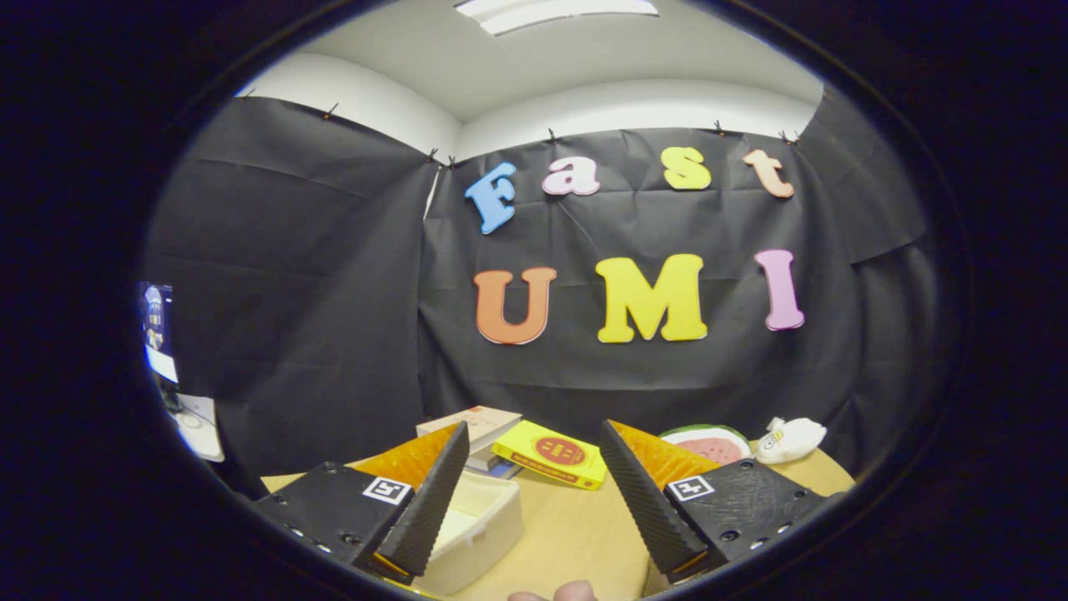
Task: Open the storage box then place both shoes into the box .Put the left shoe in first, then the right shoe, with the right side of both shoes facing outward in a uniform manner.
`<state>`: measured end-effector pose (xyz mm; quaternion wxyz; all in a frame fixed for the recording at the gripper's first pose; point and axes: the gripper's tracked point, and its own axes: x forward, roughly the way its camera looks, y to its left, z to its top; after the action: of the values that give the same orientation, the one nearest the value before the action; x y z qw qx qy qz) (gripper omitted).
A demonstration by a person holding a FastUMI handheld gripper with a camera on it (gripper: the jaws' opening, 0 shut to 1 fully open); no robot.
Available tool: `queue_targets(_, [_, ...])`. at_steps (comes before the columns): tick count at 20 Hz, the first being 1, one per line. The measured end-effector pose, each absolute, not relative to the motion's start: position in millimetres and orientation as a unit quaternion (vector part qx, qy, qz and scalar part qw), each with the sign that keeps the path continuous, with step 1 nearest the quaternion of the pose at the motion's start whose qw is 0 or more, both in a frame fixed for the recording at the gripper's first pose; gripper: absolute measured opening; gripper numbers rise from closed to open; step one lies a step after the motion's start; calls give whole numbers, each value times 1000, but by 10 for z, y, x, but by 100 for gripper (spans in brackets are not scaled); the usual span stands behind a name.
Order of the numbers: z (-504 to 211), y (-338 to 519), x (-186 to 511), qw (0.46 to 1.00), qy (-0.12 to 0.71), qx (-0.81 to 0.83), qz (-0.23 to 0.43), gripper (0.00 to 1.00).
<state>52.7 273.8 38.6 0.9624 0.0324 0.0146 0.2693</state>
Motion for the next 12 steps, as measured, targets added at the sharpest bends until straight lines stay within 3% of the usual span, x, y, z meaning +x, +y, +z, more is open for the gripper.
queue_targets(12, [-774,1154,704,979,102,-60,164,95])
